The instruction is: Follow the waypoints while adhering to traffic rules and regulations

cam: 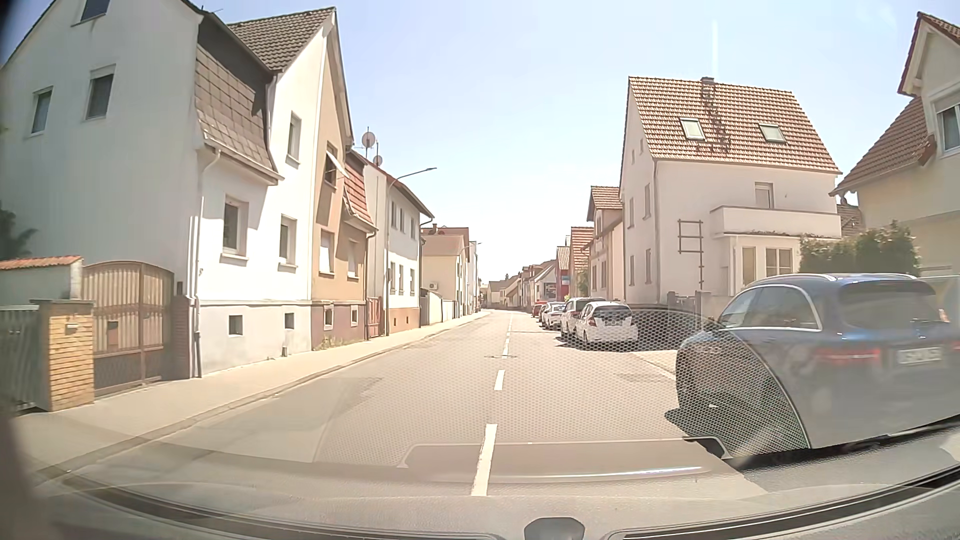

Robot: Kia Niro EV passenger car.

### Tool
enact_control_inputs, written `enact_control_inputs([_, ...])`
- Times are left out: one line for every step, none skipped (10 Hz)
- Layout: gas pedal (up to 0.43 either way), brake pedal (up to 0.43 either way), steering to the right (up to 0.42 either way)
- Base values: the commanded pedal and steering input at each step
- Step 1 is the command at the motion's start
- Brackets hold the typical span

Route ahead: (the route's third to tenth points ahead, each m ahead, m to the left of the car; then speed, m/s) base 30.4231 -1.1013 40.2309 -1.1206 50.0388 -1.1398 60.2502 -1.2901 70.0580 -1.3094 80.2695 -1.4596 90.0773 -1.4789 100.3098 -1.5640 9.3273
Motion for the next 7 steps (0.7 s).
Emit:
enact_control_inputs([0.028,0.024,0.002])
enact_control_inputs([0.028,0.024,0.002])
enact_control_inputs([0.028,0.024,0.002])
enact_control_inputs([0.028,0.024,0.002])
enact_control_inputs([0.028,0.024,0.002])
enact_control_inputs([0.028,0.024,0.002])
enact_control_inputs([0.028,0.024,0.002])
